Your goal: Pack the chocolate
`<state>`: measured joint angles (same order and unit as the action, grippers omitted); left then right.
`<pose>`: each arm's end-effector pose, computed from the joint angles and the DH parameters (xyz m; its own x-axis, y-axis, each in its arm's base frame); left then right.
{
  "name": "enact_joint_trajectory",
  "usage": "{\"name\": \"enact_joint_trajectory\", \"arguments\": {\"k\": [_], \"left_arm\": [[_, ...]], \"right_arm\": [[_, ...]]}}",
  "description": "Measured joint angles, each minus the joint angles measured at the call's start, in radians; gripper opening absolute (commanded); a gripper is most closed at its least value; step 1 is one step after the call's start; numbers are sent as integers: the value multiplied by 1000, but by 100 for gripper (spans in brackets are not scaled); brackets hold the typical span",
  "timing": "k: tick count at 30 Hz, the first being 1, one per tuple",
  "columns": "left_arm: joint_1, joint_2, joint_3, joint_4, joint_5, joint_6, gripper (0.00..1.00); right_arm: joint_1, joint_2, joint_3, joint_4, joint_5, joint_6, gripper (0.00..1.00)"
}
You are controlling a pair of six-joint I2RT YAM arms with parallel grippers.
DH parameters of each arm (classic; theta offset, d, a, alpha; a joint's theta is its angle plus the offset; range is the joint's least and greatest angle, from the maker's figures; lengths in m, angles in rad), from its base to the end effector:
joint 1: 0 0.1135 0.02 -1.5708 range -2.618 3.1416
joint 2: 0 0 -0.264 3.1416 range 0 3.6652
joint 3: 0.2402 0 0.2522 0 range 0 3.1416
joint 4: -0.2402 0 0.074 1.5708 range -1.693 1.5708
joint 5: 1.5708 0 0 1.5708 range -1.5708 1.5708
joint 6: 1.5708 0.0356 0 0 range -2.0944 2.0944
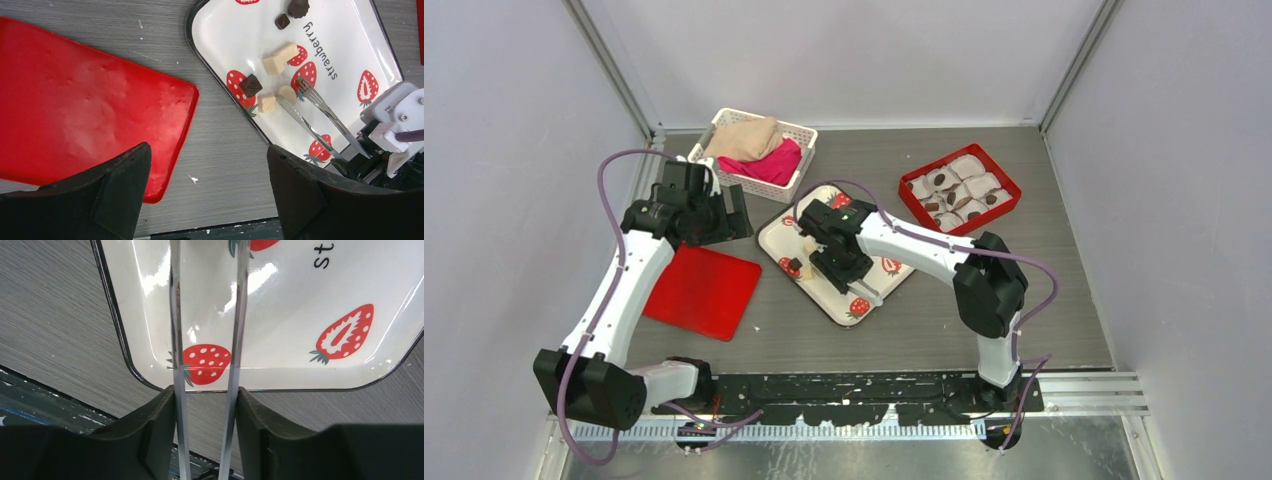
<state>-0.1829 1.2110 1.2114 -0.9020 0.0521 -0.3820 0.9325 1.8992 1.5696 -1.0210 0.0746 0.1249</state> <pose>0.2356 -0.0455 0.3348 -0.7952 -0.2315 -0.5604 -0.0895 0.9589 -0.2692 0.2287 0.3038 0.2340 -0.6755 -0.7020 -0.2258 -0.7126 0.7002 -0.0450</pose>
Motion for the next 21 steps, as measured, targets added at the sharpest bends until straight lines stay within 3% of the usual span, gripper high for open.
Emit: {"name": "enact_joint_trajectory", "arguments": {"k": [3, 6, 16, 21], "left_arm": [[0, -5, 0, 0, 0, -2, 86], [0, -9, 0, 0, 0, -3, 86], [0, -23, -4, -1, 0, -4, 86], [0, -28, -6, -1, 1, -7, 86]], "right_arm": [[0, 3, 3, 3, 0, -3, 28], [0, 4, 4, 3, 4, -6, 18], [-35, -37, 27, -8, 23, 9, 16], [-219, -164, 35, -7, 28, 71, 16]]}}
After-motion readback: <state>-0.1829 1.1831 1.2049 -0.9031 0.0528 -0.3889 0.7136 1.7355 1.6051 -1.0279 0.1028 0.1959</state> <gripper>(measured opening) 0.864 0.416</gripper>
